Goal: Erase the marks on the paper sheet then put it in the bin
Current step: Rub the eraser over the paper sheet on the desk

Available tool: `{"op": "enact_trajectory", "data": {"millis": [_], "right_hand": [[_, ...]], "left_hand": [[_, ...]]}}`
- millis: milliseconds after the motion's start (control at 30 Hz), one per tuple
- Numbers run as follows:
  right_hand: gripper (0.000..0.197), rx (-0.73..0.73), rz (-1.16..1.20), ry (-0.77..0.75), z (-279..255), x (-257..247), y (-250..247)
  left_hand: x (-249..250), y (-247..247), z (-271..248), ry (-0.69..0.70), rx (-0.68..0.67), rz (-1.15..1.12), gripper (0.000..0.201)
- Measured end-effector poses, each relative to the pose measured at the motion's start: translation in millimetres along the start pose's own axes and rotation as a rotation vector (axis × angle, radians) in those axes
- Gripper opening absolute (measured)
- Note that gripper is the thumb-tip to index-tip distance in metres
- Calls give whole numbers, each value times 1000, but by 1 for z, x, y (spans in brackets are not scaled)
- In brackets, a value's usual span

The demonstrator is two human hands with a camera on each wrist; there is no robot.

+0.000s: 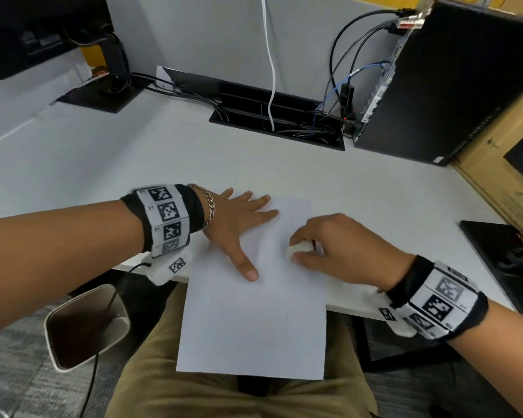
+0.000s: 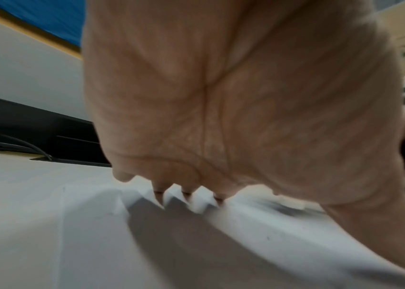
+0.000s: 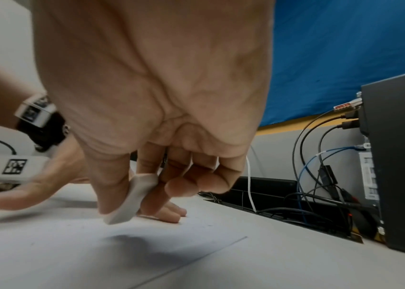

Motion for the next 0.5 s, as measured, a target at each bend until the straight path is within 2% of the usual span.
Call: {"op": "enact_trajectory", "data": {"millis": [300,500], "right_hand": [[32,-58,-41,-19,32,2,6],[33,-122,-106,-191,10,-16,13]], "left_hand": [[12,11,9,-66,72,48,141],[11,10,11,-81,64,73,144]]}}
Point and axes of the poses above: each hand's wrist, its own z-axis towards the middle knuckle, its own y-axis out of the palm, x = y × z, the point moved 5 cm from there along z, towards the middle knuckle, and after that the axes turned 7 degrees about x, right-handed, at the moved point
